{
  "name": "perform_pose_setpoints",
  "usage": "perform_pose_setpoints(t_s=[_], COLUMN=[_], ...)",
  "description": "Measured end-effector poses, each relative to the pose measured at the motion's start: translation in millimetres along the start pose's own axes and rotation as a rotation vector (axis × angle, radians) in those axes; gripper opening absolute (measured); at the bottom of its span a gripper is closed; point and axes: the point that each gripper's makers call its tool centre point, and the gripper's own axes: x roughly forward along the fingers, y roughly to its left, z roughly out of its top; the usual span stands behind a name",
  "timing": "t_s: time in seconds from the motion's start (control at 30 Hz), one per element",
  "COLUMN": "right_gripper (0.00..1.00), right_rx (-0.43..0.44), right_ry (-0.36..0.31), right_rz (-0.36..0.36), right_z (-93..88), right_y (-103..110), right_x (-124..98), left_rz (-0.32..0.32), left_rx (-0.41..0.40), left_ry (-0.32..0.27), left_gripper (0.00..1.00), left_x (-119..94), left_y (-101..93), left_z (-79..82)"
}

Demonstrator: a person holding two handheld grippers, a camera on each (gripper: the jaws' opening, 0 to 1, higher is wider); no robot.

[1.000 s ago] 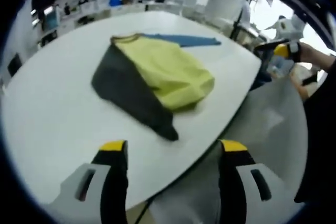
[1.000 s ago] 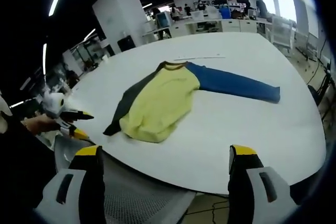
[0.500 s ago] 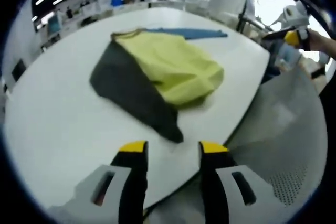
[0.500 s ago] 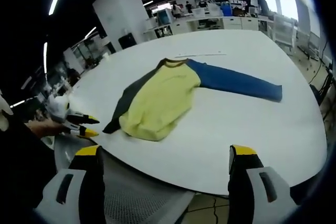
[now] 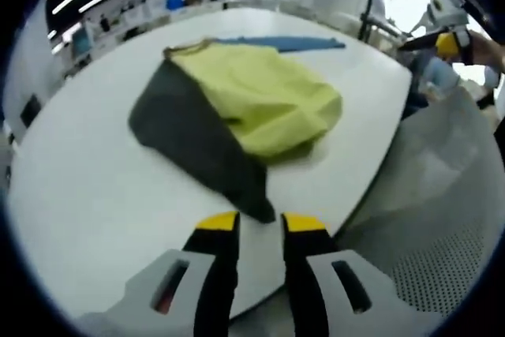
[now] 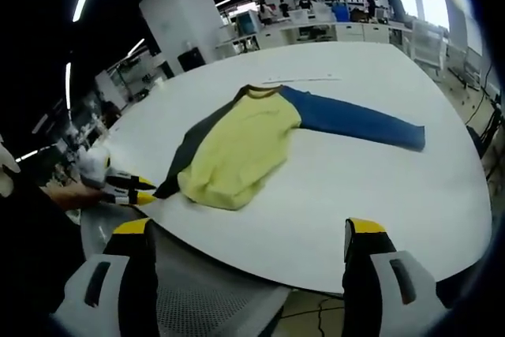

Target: Fold the garment on the visible template until the final outline fits inside the template.

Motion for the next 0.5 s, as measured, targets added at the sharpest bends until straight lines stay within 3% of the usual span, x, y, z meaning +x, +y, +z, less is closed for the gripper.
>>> perform_pose_setpoints(t_s=[0.5], right_gripper=[0.99], right_rx=[0.006], right_ry=[0.001], right_rz=[0.005], right_z=[-0.9], right_y=[-1.8], right_x=[2.6], left_rz=[0.004], left_rx=[0.006], left_ry=[0.020], left_gripper=[0.07], left_x=[11.2], left_y=[1.3], left_z=[-1.7])
